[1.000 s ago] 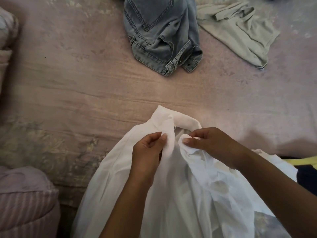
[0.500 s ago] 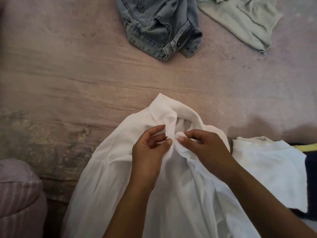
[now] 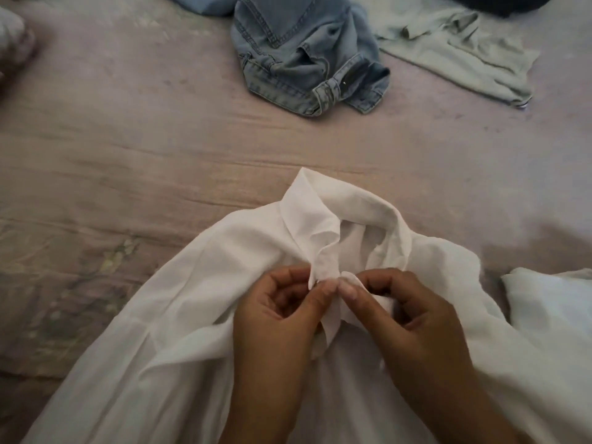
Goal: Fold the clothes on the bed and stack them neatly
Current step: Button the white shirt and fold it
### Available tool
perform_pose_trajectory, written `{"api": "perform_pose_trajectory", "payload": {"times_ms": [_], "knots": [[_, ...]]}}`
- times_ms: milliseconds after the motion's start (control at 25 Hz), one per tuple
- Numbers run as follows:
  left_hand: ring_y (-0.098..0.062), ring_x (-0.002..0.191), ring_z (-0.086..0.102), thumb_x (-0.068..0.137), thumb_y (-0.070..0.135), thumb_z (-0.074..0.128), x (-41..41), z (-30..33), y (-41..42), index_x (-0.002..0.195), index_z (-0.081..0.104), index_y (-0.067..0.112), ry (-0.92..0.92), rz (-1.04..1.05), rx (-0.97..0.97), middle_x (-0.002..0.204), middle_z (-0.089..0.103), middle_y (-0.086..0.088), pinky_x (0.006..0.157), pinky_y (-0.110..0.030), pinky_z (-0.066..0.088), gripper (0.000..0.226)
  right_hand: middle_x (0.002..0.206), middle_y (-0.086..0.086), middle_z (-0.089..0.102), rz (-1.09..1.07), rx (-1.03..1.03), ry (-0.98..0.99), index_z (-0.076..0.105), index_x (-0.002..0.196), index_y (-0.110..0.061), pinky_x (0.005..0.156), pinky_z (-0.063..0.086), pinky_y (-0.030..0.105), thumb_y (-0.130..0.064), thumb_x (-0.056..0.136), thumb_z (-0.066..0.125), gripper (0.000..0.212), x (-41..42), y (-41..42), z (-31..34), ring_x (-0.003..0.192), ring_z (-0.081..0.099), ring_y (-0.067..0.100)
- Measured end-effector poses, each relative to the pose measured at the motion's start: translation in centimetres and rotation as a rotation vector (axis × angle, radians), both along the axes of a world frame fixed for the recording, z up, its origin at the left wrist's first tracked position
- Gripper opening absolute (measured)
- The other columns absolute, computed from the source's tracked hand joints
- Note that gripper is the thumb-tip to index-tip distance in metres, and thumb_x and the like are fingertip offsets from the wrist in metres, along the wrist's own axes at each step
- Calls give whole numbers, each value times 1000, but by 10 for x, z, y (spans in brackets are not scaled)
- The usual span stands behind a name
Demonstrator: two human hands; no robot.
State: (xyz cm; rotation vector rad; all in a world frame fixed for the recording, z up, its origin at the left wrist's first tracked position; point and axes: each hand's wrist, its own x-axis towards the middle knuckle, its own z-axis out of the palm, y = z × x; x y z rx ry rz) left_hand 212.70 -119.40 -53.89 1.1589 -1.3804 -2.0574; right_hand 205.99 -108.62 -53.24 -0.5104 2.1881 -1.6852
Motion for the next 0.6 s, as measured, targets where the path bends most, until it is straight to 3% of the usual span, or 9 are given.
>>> {"api": "perform_pose_trajectory", "payload": {"times_ms": [160, 320, 440, 600], "knots": [[-31, 92, 74, 84, 1, 72, 0, 1, -9, 105, 70, 6, 103, -46, -86, 97, 77, -15, 86, -44, 58, 21, 77, -13, 69, 53, -17, 118, 74, 75, -27, 67, 48, 25, -20, 87, 79, 15, -7, 4, -1, 75, 60, 4], [-29, 88, 72, 83, -8, 71, 2, 16, -14, 113, 68, 13, 148, -51, -150, 98, 76, -18, 87, -43, 56, 37, 71, -7, 71, 133, -64, 11, 73, 74, -16, 72, 50, 25, -16, 91, 75, 17, -13, 4, 9, 68, 59, 0], [-27, 85, 72, 81, -3, 77, 6, 20, -12, 109, 67, 16, 107, -119, -229, 93, 77, -15, 78, -40, 55, 35, 67, -8, 67, 161, -69, 3, 72, 72, -16, 68, 47, 23, -16, 91, 76, 20, -15, 7, 12, 67, 55, 2], [-21, 71, 66, 84, 4, 79, 20, 23, 2, 97, 67, 2, 61, -158, -268, 83, 75, -14, 63, -30, 48, 18, 62, -10, 58, 165, -18, 90, 64, 63, -19, 65, 43, 23, -18, 91, 77, 30, -6, 14, 17, 64, 51, 2]]}}
